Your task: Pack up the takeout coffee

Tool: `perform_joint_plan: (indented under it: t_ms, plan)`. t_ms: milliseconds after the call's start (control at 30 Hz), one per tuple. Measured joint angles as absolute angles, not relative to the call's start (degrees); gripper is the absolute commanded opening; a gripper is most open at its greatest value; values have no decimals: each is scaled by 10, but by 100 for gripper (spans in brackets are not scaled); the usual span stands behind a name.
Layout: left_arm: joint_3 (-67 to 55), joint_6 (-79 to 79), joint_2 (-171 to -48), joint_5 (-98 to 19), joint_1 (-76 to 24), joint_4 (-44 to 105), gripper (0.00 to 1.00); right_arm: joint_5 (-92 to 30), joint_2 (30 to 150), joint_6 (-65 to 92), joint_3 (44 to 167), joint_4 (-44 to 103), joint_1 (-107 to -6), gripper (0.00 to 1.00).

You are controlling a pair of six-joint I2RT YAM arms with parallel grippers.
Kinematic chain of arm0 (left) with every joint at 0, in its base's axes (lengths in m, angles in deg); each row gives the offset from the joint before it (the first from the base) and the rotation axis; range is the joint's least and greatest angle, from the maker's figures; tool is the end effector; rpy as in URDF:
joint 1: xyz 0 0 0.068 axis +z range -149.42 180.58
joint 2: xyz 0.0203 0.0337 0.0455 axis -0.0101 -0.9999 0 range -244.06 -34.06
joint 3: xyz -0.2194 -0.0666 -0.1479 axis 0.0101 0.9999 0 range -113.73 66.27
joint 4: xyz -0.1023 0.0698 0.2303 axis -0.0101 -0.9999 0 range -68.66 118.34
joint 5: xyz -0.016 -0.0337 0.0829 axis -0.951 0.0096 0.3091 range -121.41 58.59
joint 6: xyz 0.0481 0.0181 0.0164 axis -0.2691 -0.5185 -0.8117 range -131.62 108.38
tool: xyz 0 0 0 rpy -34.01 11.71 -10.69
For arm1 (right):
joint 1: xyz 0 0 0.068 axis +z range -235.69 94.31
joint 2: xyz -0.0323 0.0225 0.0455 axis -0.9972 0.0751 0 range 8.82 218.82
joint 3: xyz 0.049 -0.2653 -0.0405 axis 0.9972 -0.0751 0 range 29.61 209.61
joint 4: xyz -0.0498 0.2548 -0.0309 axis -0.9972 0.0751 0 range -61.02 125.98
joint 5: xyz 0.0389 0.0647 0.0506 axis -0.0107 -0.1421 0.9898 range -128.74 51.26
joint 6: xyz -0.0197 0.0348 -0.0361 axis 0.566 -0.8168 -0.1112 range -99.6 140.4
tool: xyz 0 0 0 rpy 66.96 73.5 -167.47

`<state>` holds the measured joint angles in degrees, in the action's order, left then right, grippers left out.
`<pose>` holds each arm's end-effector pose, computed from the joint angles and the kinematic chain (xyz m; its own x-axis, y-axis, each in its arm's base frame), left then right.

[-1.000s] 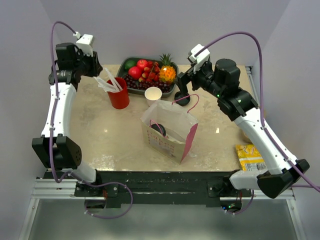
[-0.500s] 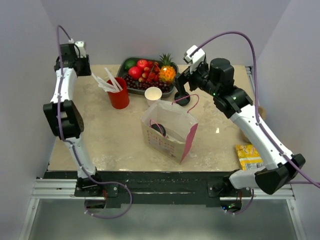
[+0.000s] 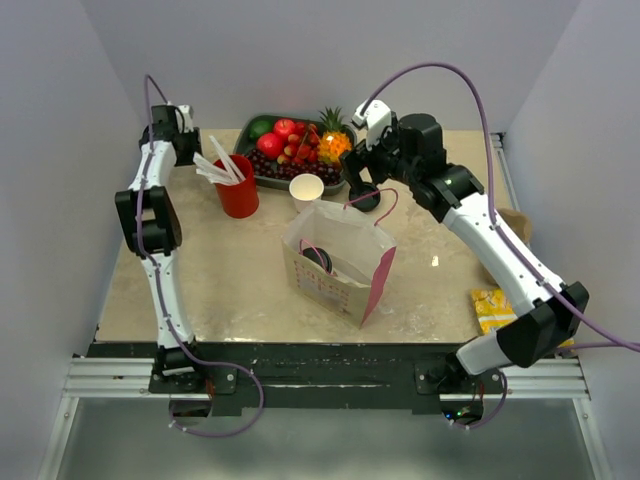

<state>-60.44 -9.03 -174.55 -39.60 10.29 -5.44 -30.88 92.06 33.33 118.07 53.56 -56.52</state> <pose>0.5427 0.0877 0.2008 -0.7234 -0.1692 -0.6694 -0.1049 0.9852 -0.1355 0.2862 0.1653 0.4215 -0.1487 -0.3370 -0.9297 -0.6451 0.7456 -0.1671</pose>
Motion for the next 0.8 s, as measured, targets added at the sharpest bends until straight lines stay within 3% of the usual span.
perform_joint_plan:
  t_ms: [467, 567, 667, 800]
  plan:
    - [-617, -77, -1795, -352, 75, -45, 40, -317, 966, 334, 1222, 550, -582, 99]
    - [-598, -77, -1787, -340, 73, -36, 32, -316, 973, 332, 1229, 549, -589, 99]
    - [-539, -74, -1754, -333, 72, -24, 2, -315, 977, 328, 1231, 547, -597, 99]
    - [-470, -69, -1709, -333, 72, -28, 0, -312, 977, 319, 1231, 541, -604, 99]
